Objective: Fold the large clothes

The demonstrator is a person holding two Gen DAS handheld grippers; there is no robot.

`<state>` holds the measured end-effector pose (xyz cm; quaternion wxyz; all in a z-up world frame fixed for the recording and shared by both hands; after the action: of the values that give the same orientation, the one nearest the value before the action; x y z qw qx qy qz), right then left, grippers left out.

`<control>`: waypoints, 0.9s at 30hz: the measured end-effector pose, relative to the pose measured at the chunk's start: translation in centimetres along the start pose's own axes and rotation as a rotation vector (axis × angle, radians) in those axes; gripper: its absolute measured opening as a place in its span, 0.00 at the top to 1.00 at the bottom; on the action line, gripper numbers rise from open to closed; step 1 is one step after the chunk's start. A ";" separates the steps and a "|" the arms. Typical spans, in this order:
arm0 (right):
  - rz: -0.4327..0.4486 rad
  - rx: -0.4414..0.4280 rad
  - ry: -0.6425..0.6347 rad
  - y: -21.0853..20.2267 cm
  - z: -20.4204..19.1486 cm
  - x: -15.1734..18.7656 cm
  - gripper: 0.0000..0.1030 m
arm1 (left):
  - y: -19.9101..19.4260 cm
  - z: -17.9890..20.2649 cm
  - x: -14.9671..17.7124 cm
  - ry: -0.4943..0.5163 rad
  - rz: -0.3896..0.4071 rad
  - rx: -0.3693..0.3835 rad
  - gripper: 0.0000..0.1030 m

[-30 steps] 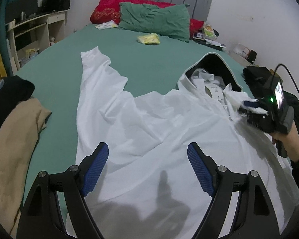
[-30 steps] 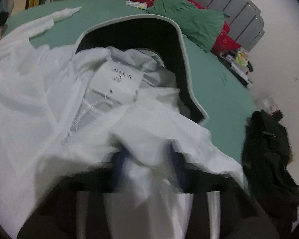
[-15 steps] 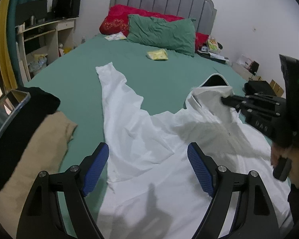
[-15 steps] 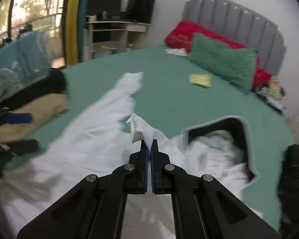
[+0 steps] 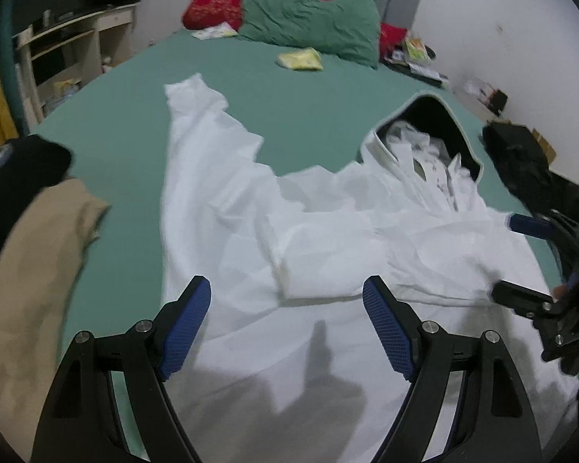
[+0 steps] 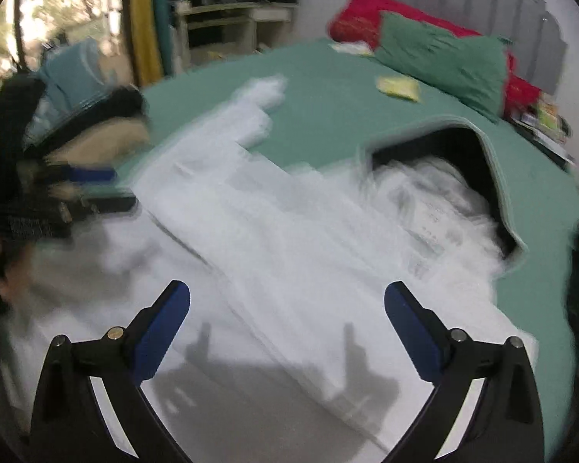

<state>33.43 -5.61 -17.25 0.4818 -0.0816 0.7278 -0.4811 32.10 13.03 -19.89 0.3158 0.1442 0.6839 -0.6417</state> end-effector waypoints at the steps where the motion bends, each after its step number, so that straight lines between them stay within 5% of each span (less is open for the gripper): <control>1: -0.021 0.041 0.012 -0.1 1.4 1.4 0.03 | 0.7 0.4 0.1 0.009 -0.011 -0.006 0.19; 4: -0.130 0.123 0.119 0.7 6.5 5.4 0.03 | 3.5 1.3 1.0 0.068 -0.087 -0.040 0.18; 6: -0.229 0.078 0.214 2.0 9.0 8.2 0.03 | 5.1 1.1 1.7 0.118 -0.145 -0.083 0.19; 8: -0.162 0.016 0.264 1.4 9.8 8.8 0.03 | 4.4 0.1 1.0 0.125 -0.118 -0.080 0.19; 13: -0.077 0.043 0.299 0.0 10.5 8.2 0.03 | 2.9 -4.0 -3.9 0.076 0.014 -0.113 0.19; 18: -0.025 0.088 0.285 -0.9 10.4 7.3 0.03 | 7.5 -8.9 -8.0 0.013 -0.010 -0.254 0.19; 20: -0.020 0.113 0.279 -1.3 10.4 7.5 0.03 | 9.6 -9.8 -8.3 -0.004 -0.051 -0.250 0.30; 22: -0.021 0.117 0.277 -1.6 10.2 7.5 0.03 | 11.0 -9.9 -7.8 -0.021 -0.111 -0.210 0.88; 24: -0.028 0.132 0.270 -2.8 10.1 8.0 0.03 | 10.5 -9.6 -7.0 -0.053 -0.093 -0.157 0.98; 27: -0.023 0.148 0.249 -3.9 9.7 7.8 0.03 | 7.9 -8.4 -5.4 -0.086 -0.079 -0.089 0.98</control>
<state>35.58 -18.18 -19.76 0.3869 0.0064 0.7434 -0.5455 38.86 23.38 -22.92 0.3256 0.0752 0.7026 -0.6283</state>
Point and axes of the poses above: each gripper's, at about its wrist camera, not at the fingertips, and y roughly the way its jaws point, z to its right, x to its underside, the point moved 5 cm from there along y, roughly the way its jaws point, and after that the axes turned 9 degrees about -x, right-handed, at the moved point
